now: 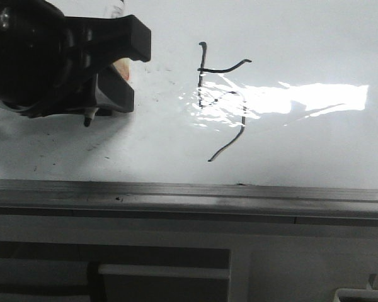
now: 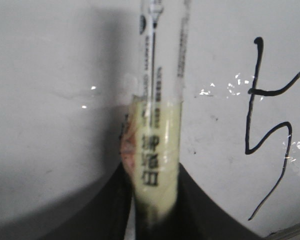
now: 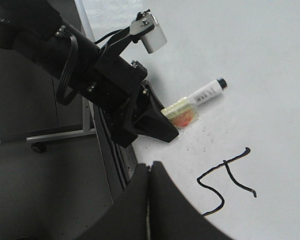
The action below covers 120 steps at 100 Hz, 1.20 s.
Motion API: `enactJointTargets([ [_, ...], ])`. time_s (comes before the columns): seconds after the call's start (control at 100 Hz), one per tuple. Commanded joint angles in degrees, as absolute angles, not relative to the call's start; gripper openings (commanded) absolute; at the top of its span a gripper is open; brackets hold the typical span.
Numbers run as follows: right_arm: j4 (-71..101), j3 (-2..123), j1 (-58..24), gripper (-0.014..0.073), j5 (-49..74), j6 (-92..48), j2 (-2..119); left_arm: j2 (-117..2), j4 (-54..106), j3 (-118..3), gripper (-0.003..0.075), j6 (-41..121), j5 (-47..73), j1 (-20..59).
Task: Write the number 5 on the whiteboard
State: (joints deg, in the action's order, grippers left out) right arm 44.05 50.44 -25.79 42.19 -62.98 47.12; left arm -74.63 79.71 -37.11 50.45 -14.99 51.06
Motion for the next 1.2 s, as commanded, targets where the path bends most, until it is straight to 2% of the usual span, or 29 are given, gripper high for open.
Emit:
enactJointTargets([
  [0.0, 45.9, 52.1, -25.5, -0.0063, 40.1, -62.6, 46.5, -74.6, 80.3, -38.1, 0.0253, 50.1, -20.6, 50.7],
  [0.3, 45.9, 52.1, -25.5, -0.0063, 41.8, -62.6, 46.5, -74.6, 80.6, -38.1, 0.0271, 50.1, -20.6, 50.7],
  [0.63, 45.9, 52.1, -25.5, -0.0063, 41.7, -62.5, 46.5, -74.3, 80.6, -38.1, 0.0554, 50.1, -21.8, 50.7],
  [0.75, 45.9, 52.1, -25.5, -0.0063, 40.1, -62.5, 46.2, -71.8, 80.6, -38.2, 0.0605, 50.1, -21.6, 50.8],
  [0.93, 44.1, 51.2, -25.5, -0.0063, 35.1, -62.5, 42.9, -60.3, 80.2, -38.1, 0.0596, 53.0, -21.7, 53.5],
  [1.0, 42.9, 49.2, -25.5, -0.0063, 31.2, -62.5, 40.2, -54.4, 80.1, -37.5, 0.0564, 57.9, -22.7, 54.6],
  [1.07, 42.8, 45.4, -25.5, -0.0063, 24.9, -62.5, 36.7, -48.3, 80.5, -36.1, 0.0498, 63.7, -24.3, 55.0],
  [1.19, 42.8, 35.4, -25.5, -0.0063, 12.3, -62.5, 28.8, -36.7, 84.4, -31.0, 0.033, 73.5, -29.4, 54.9],
])
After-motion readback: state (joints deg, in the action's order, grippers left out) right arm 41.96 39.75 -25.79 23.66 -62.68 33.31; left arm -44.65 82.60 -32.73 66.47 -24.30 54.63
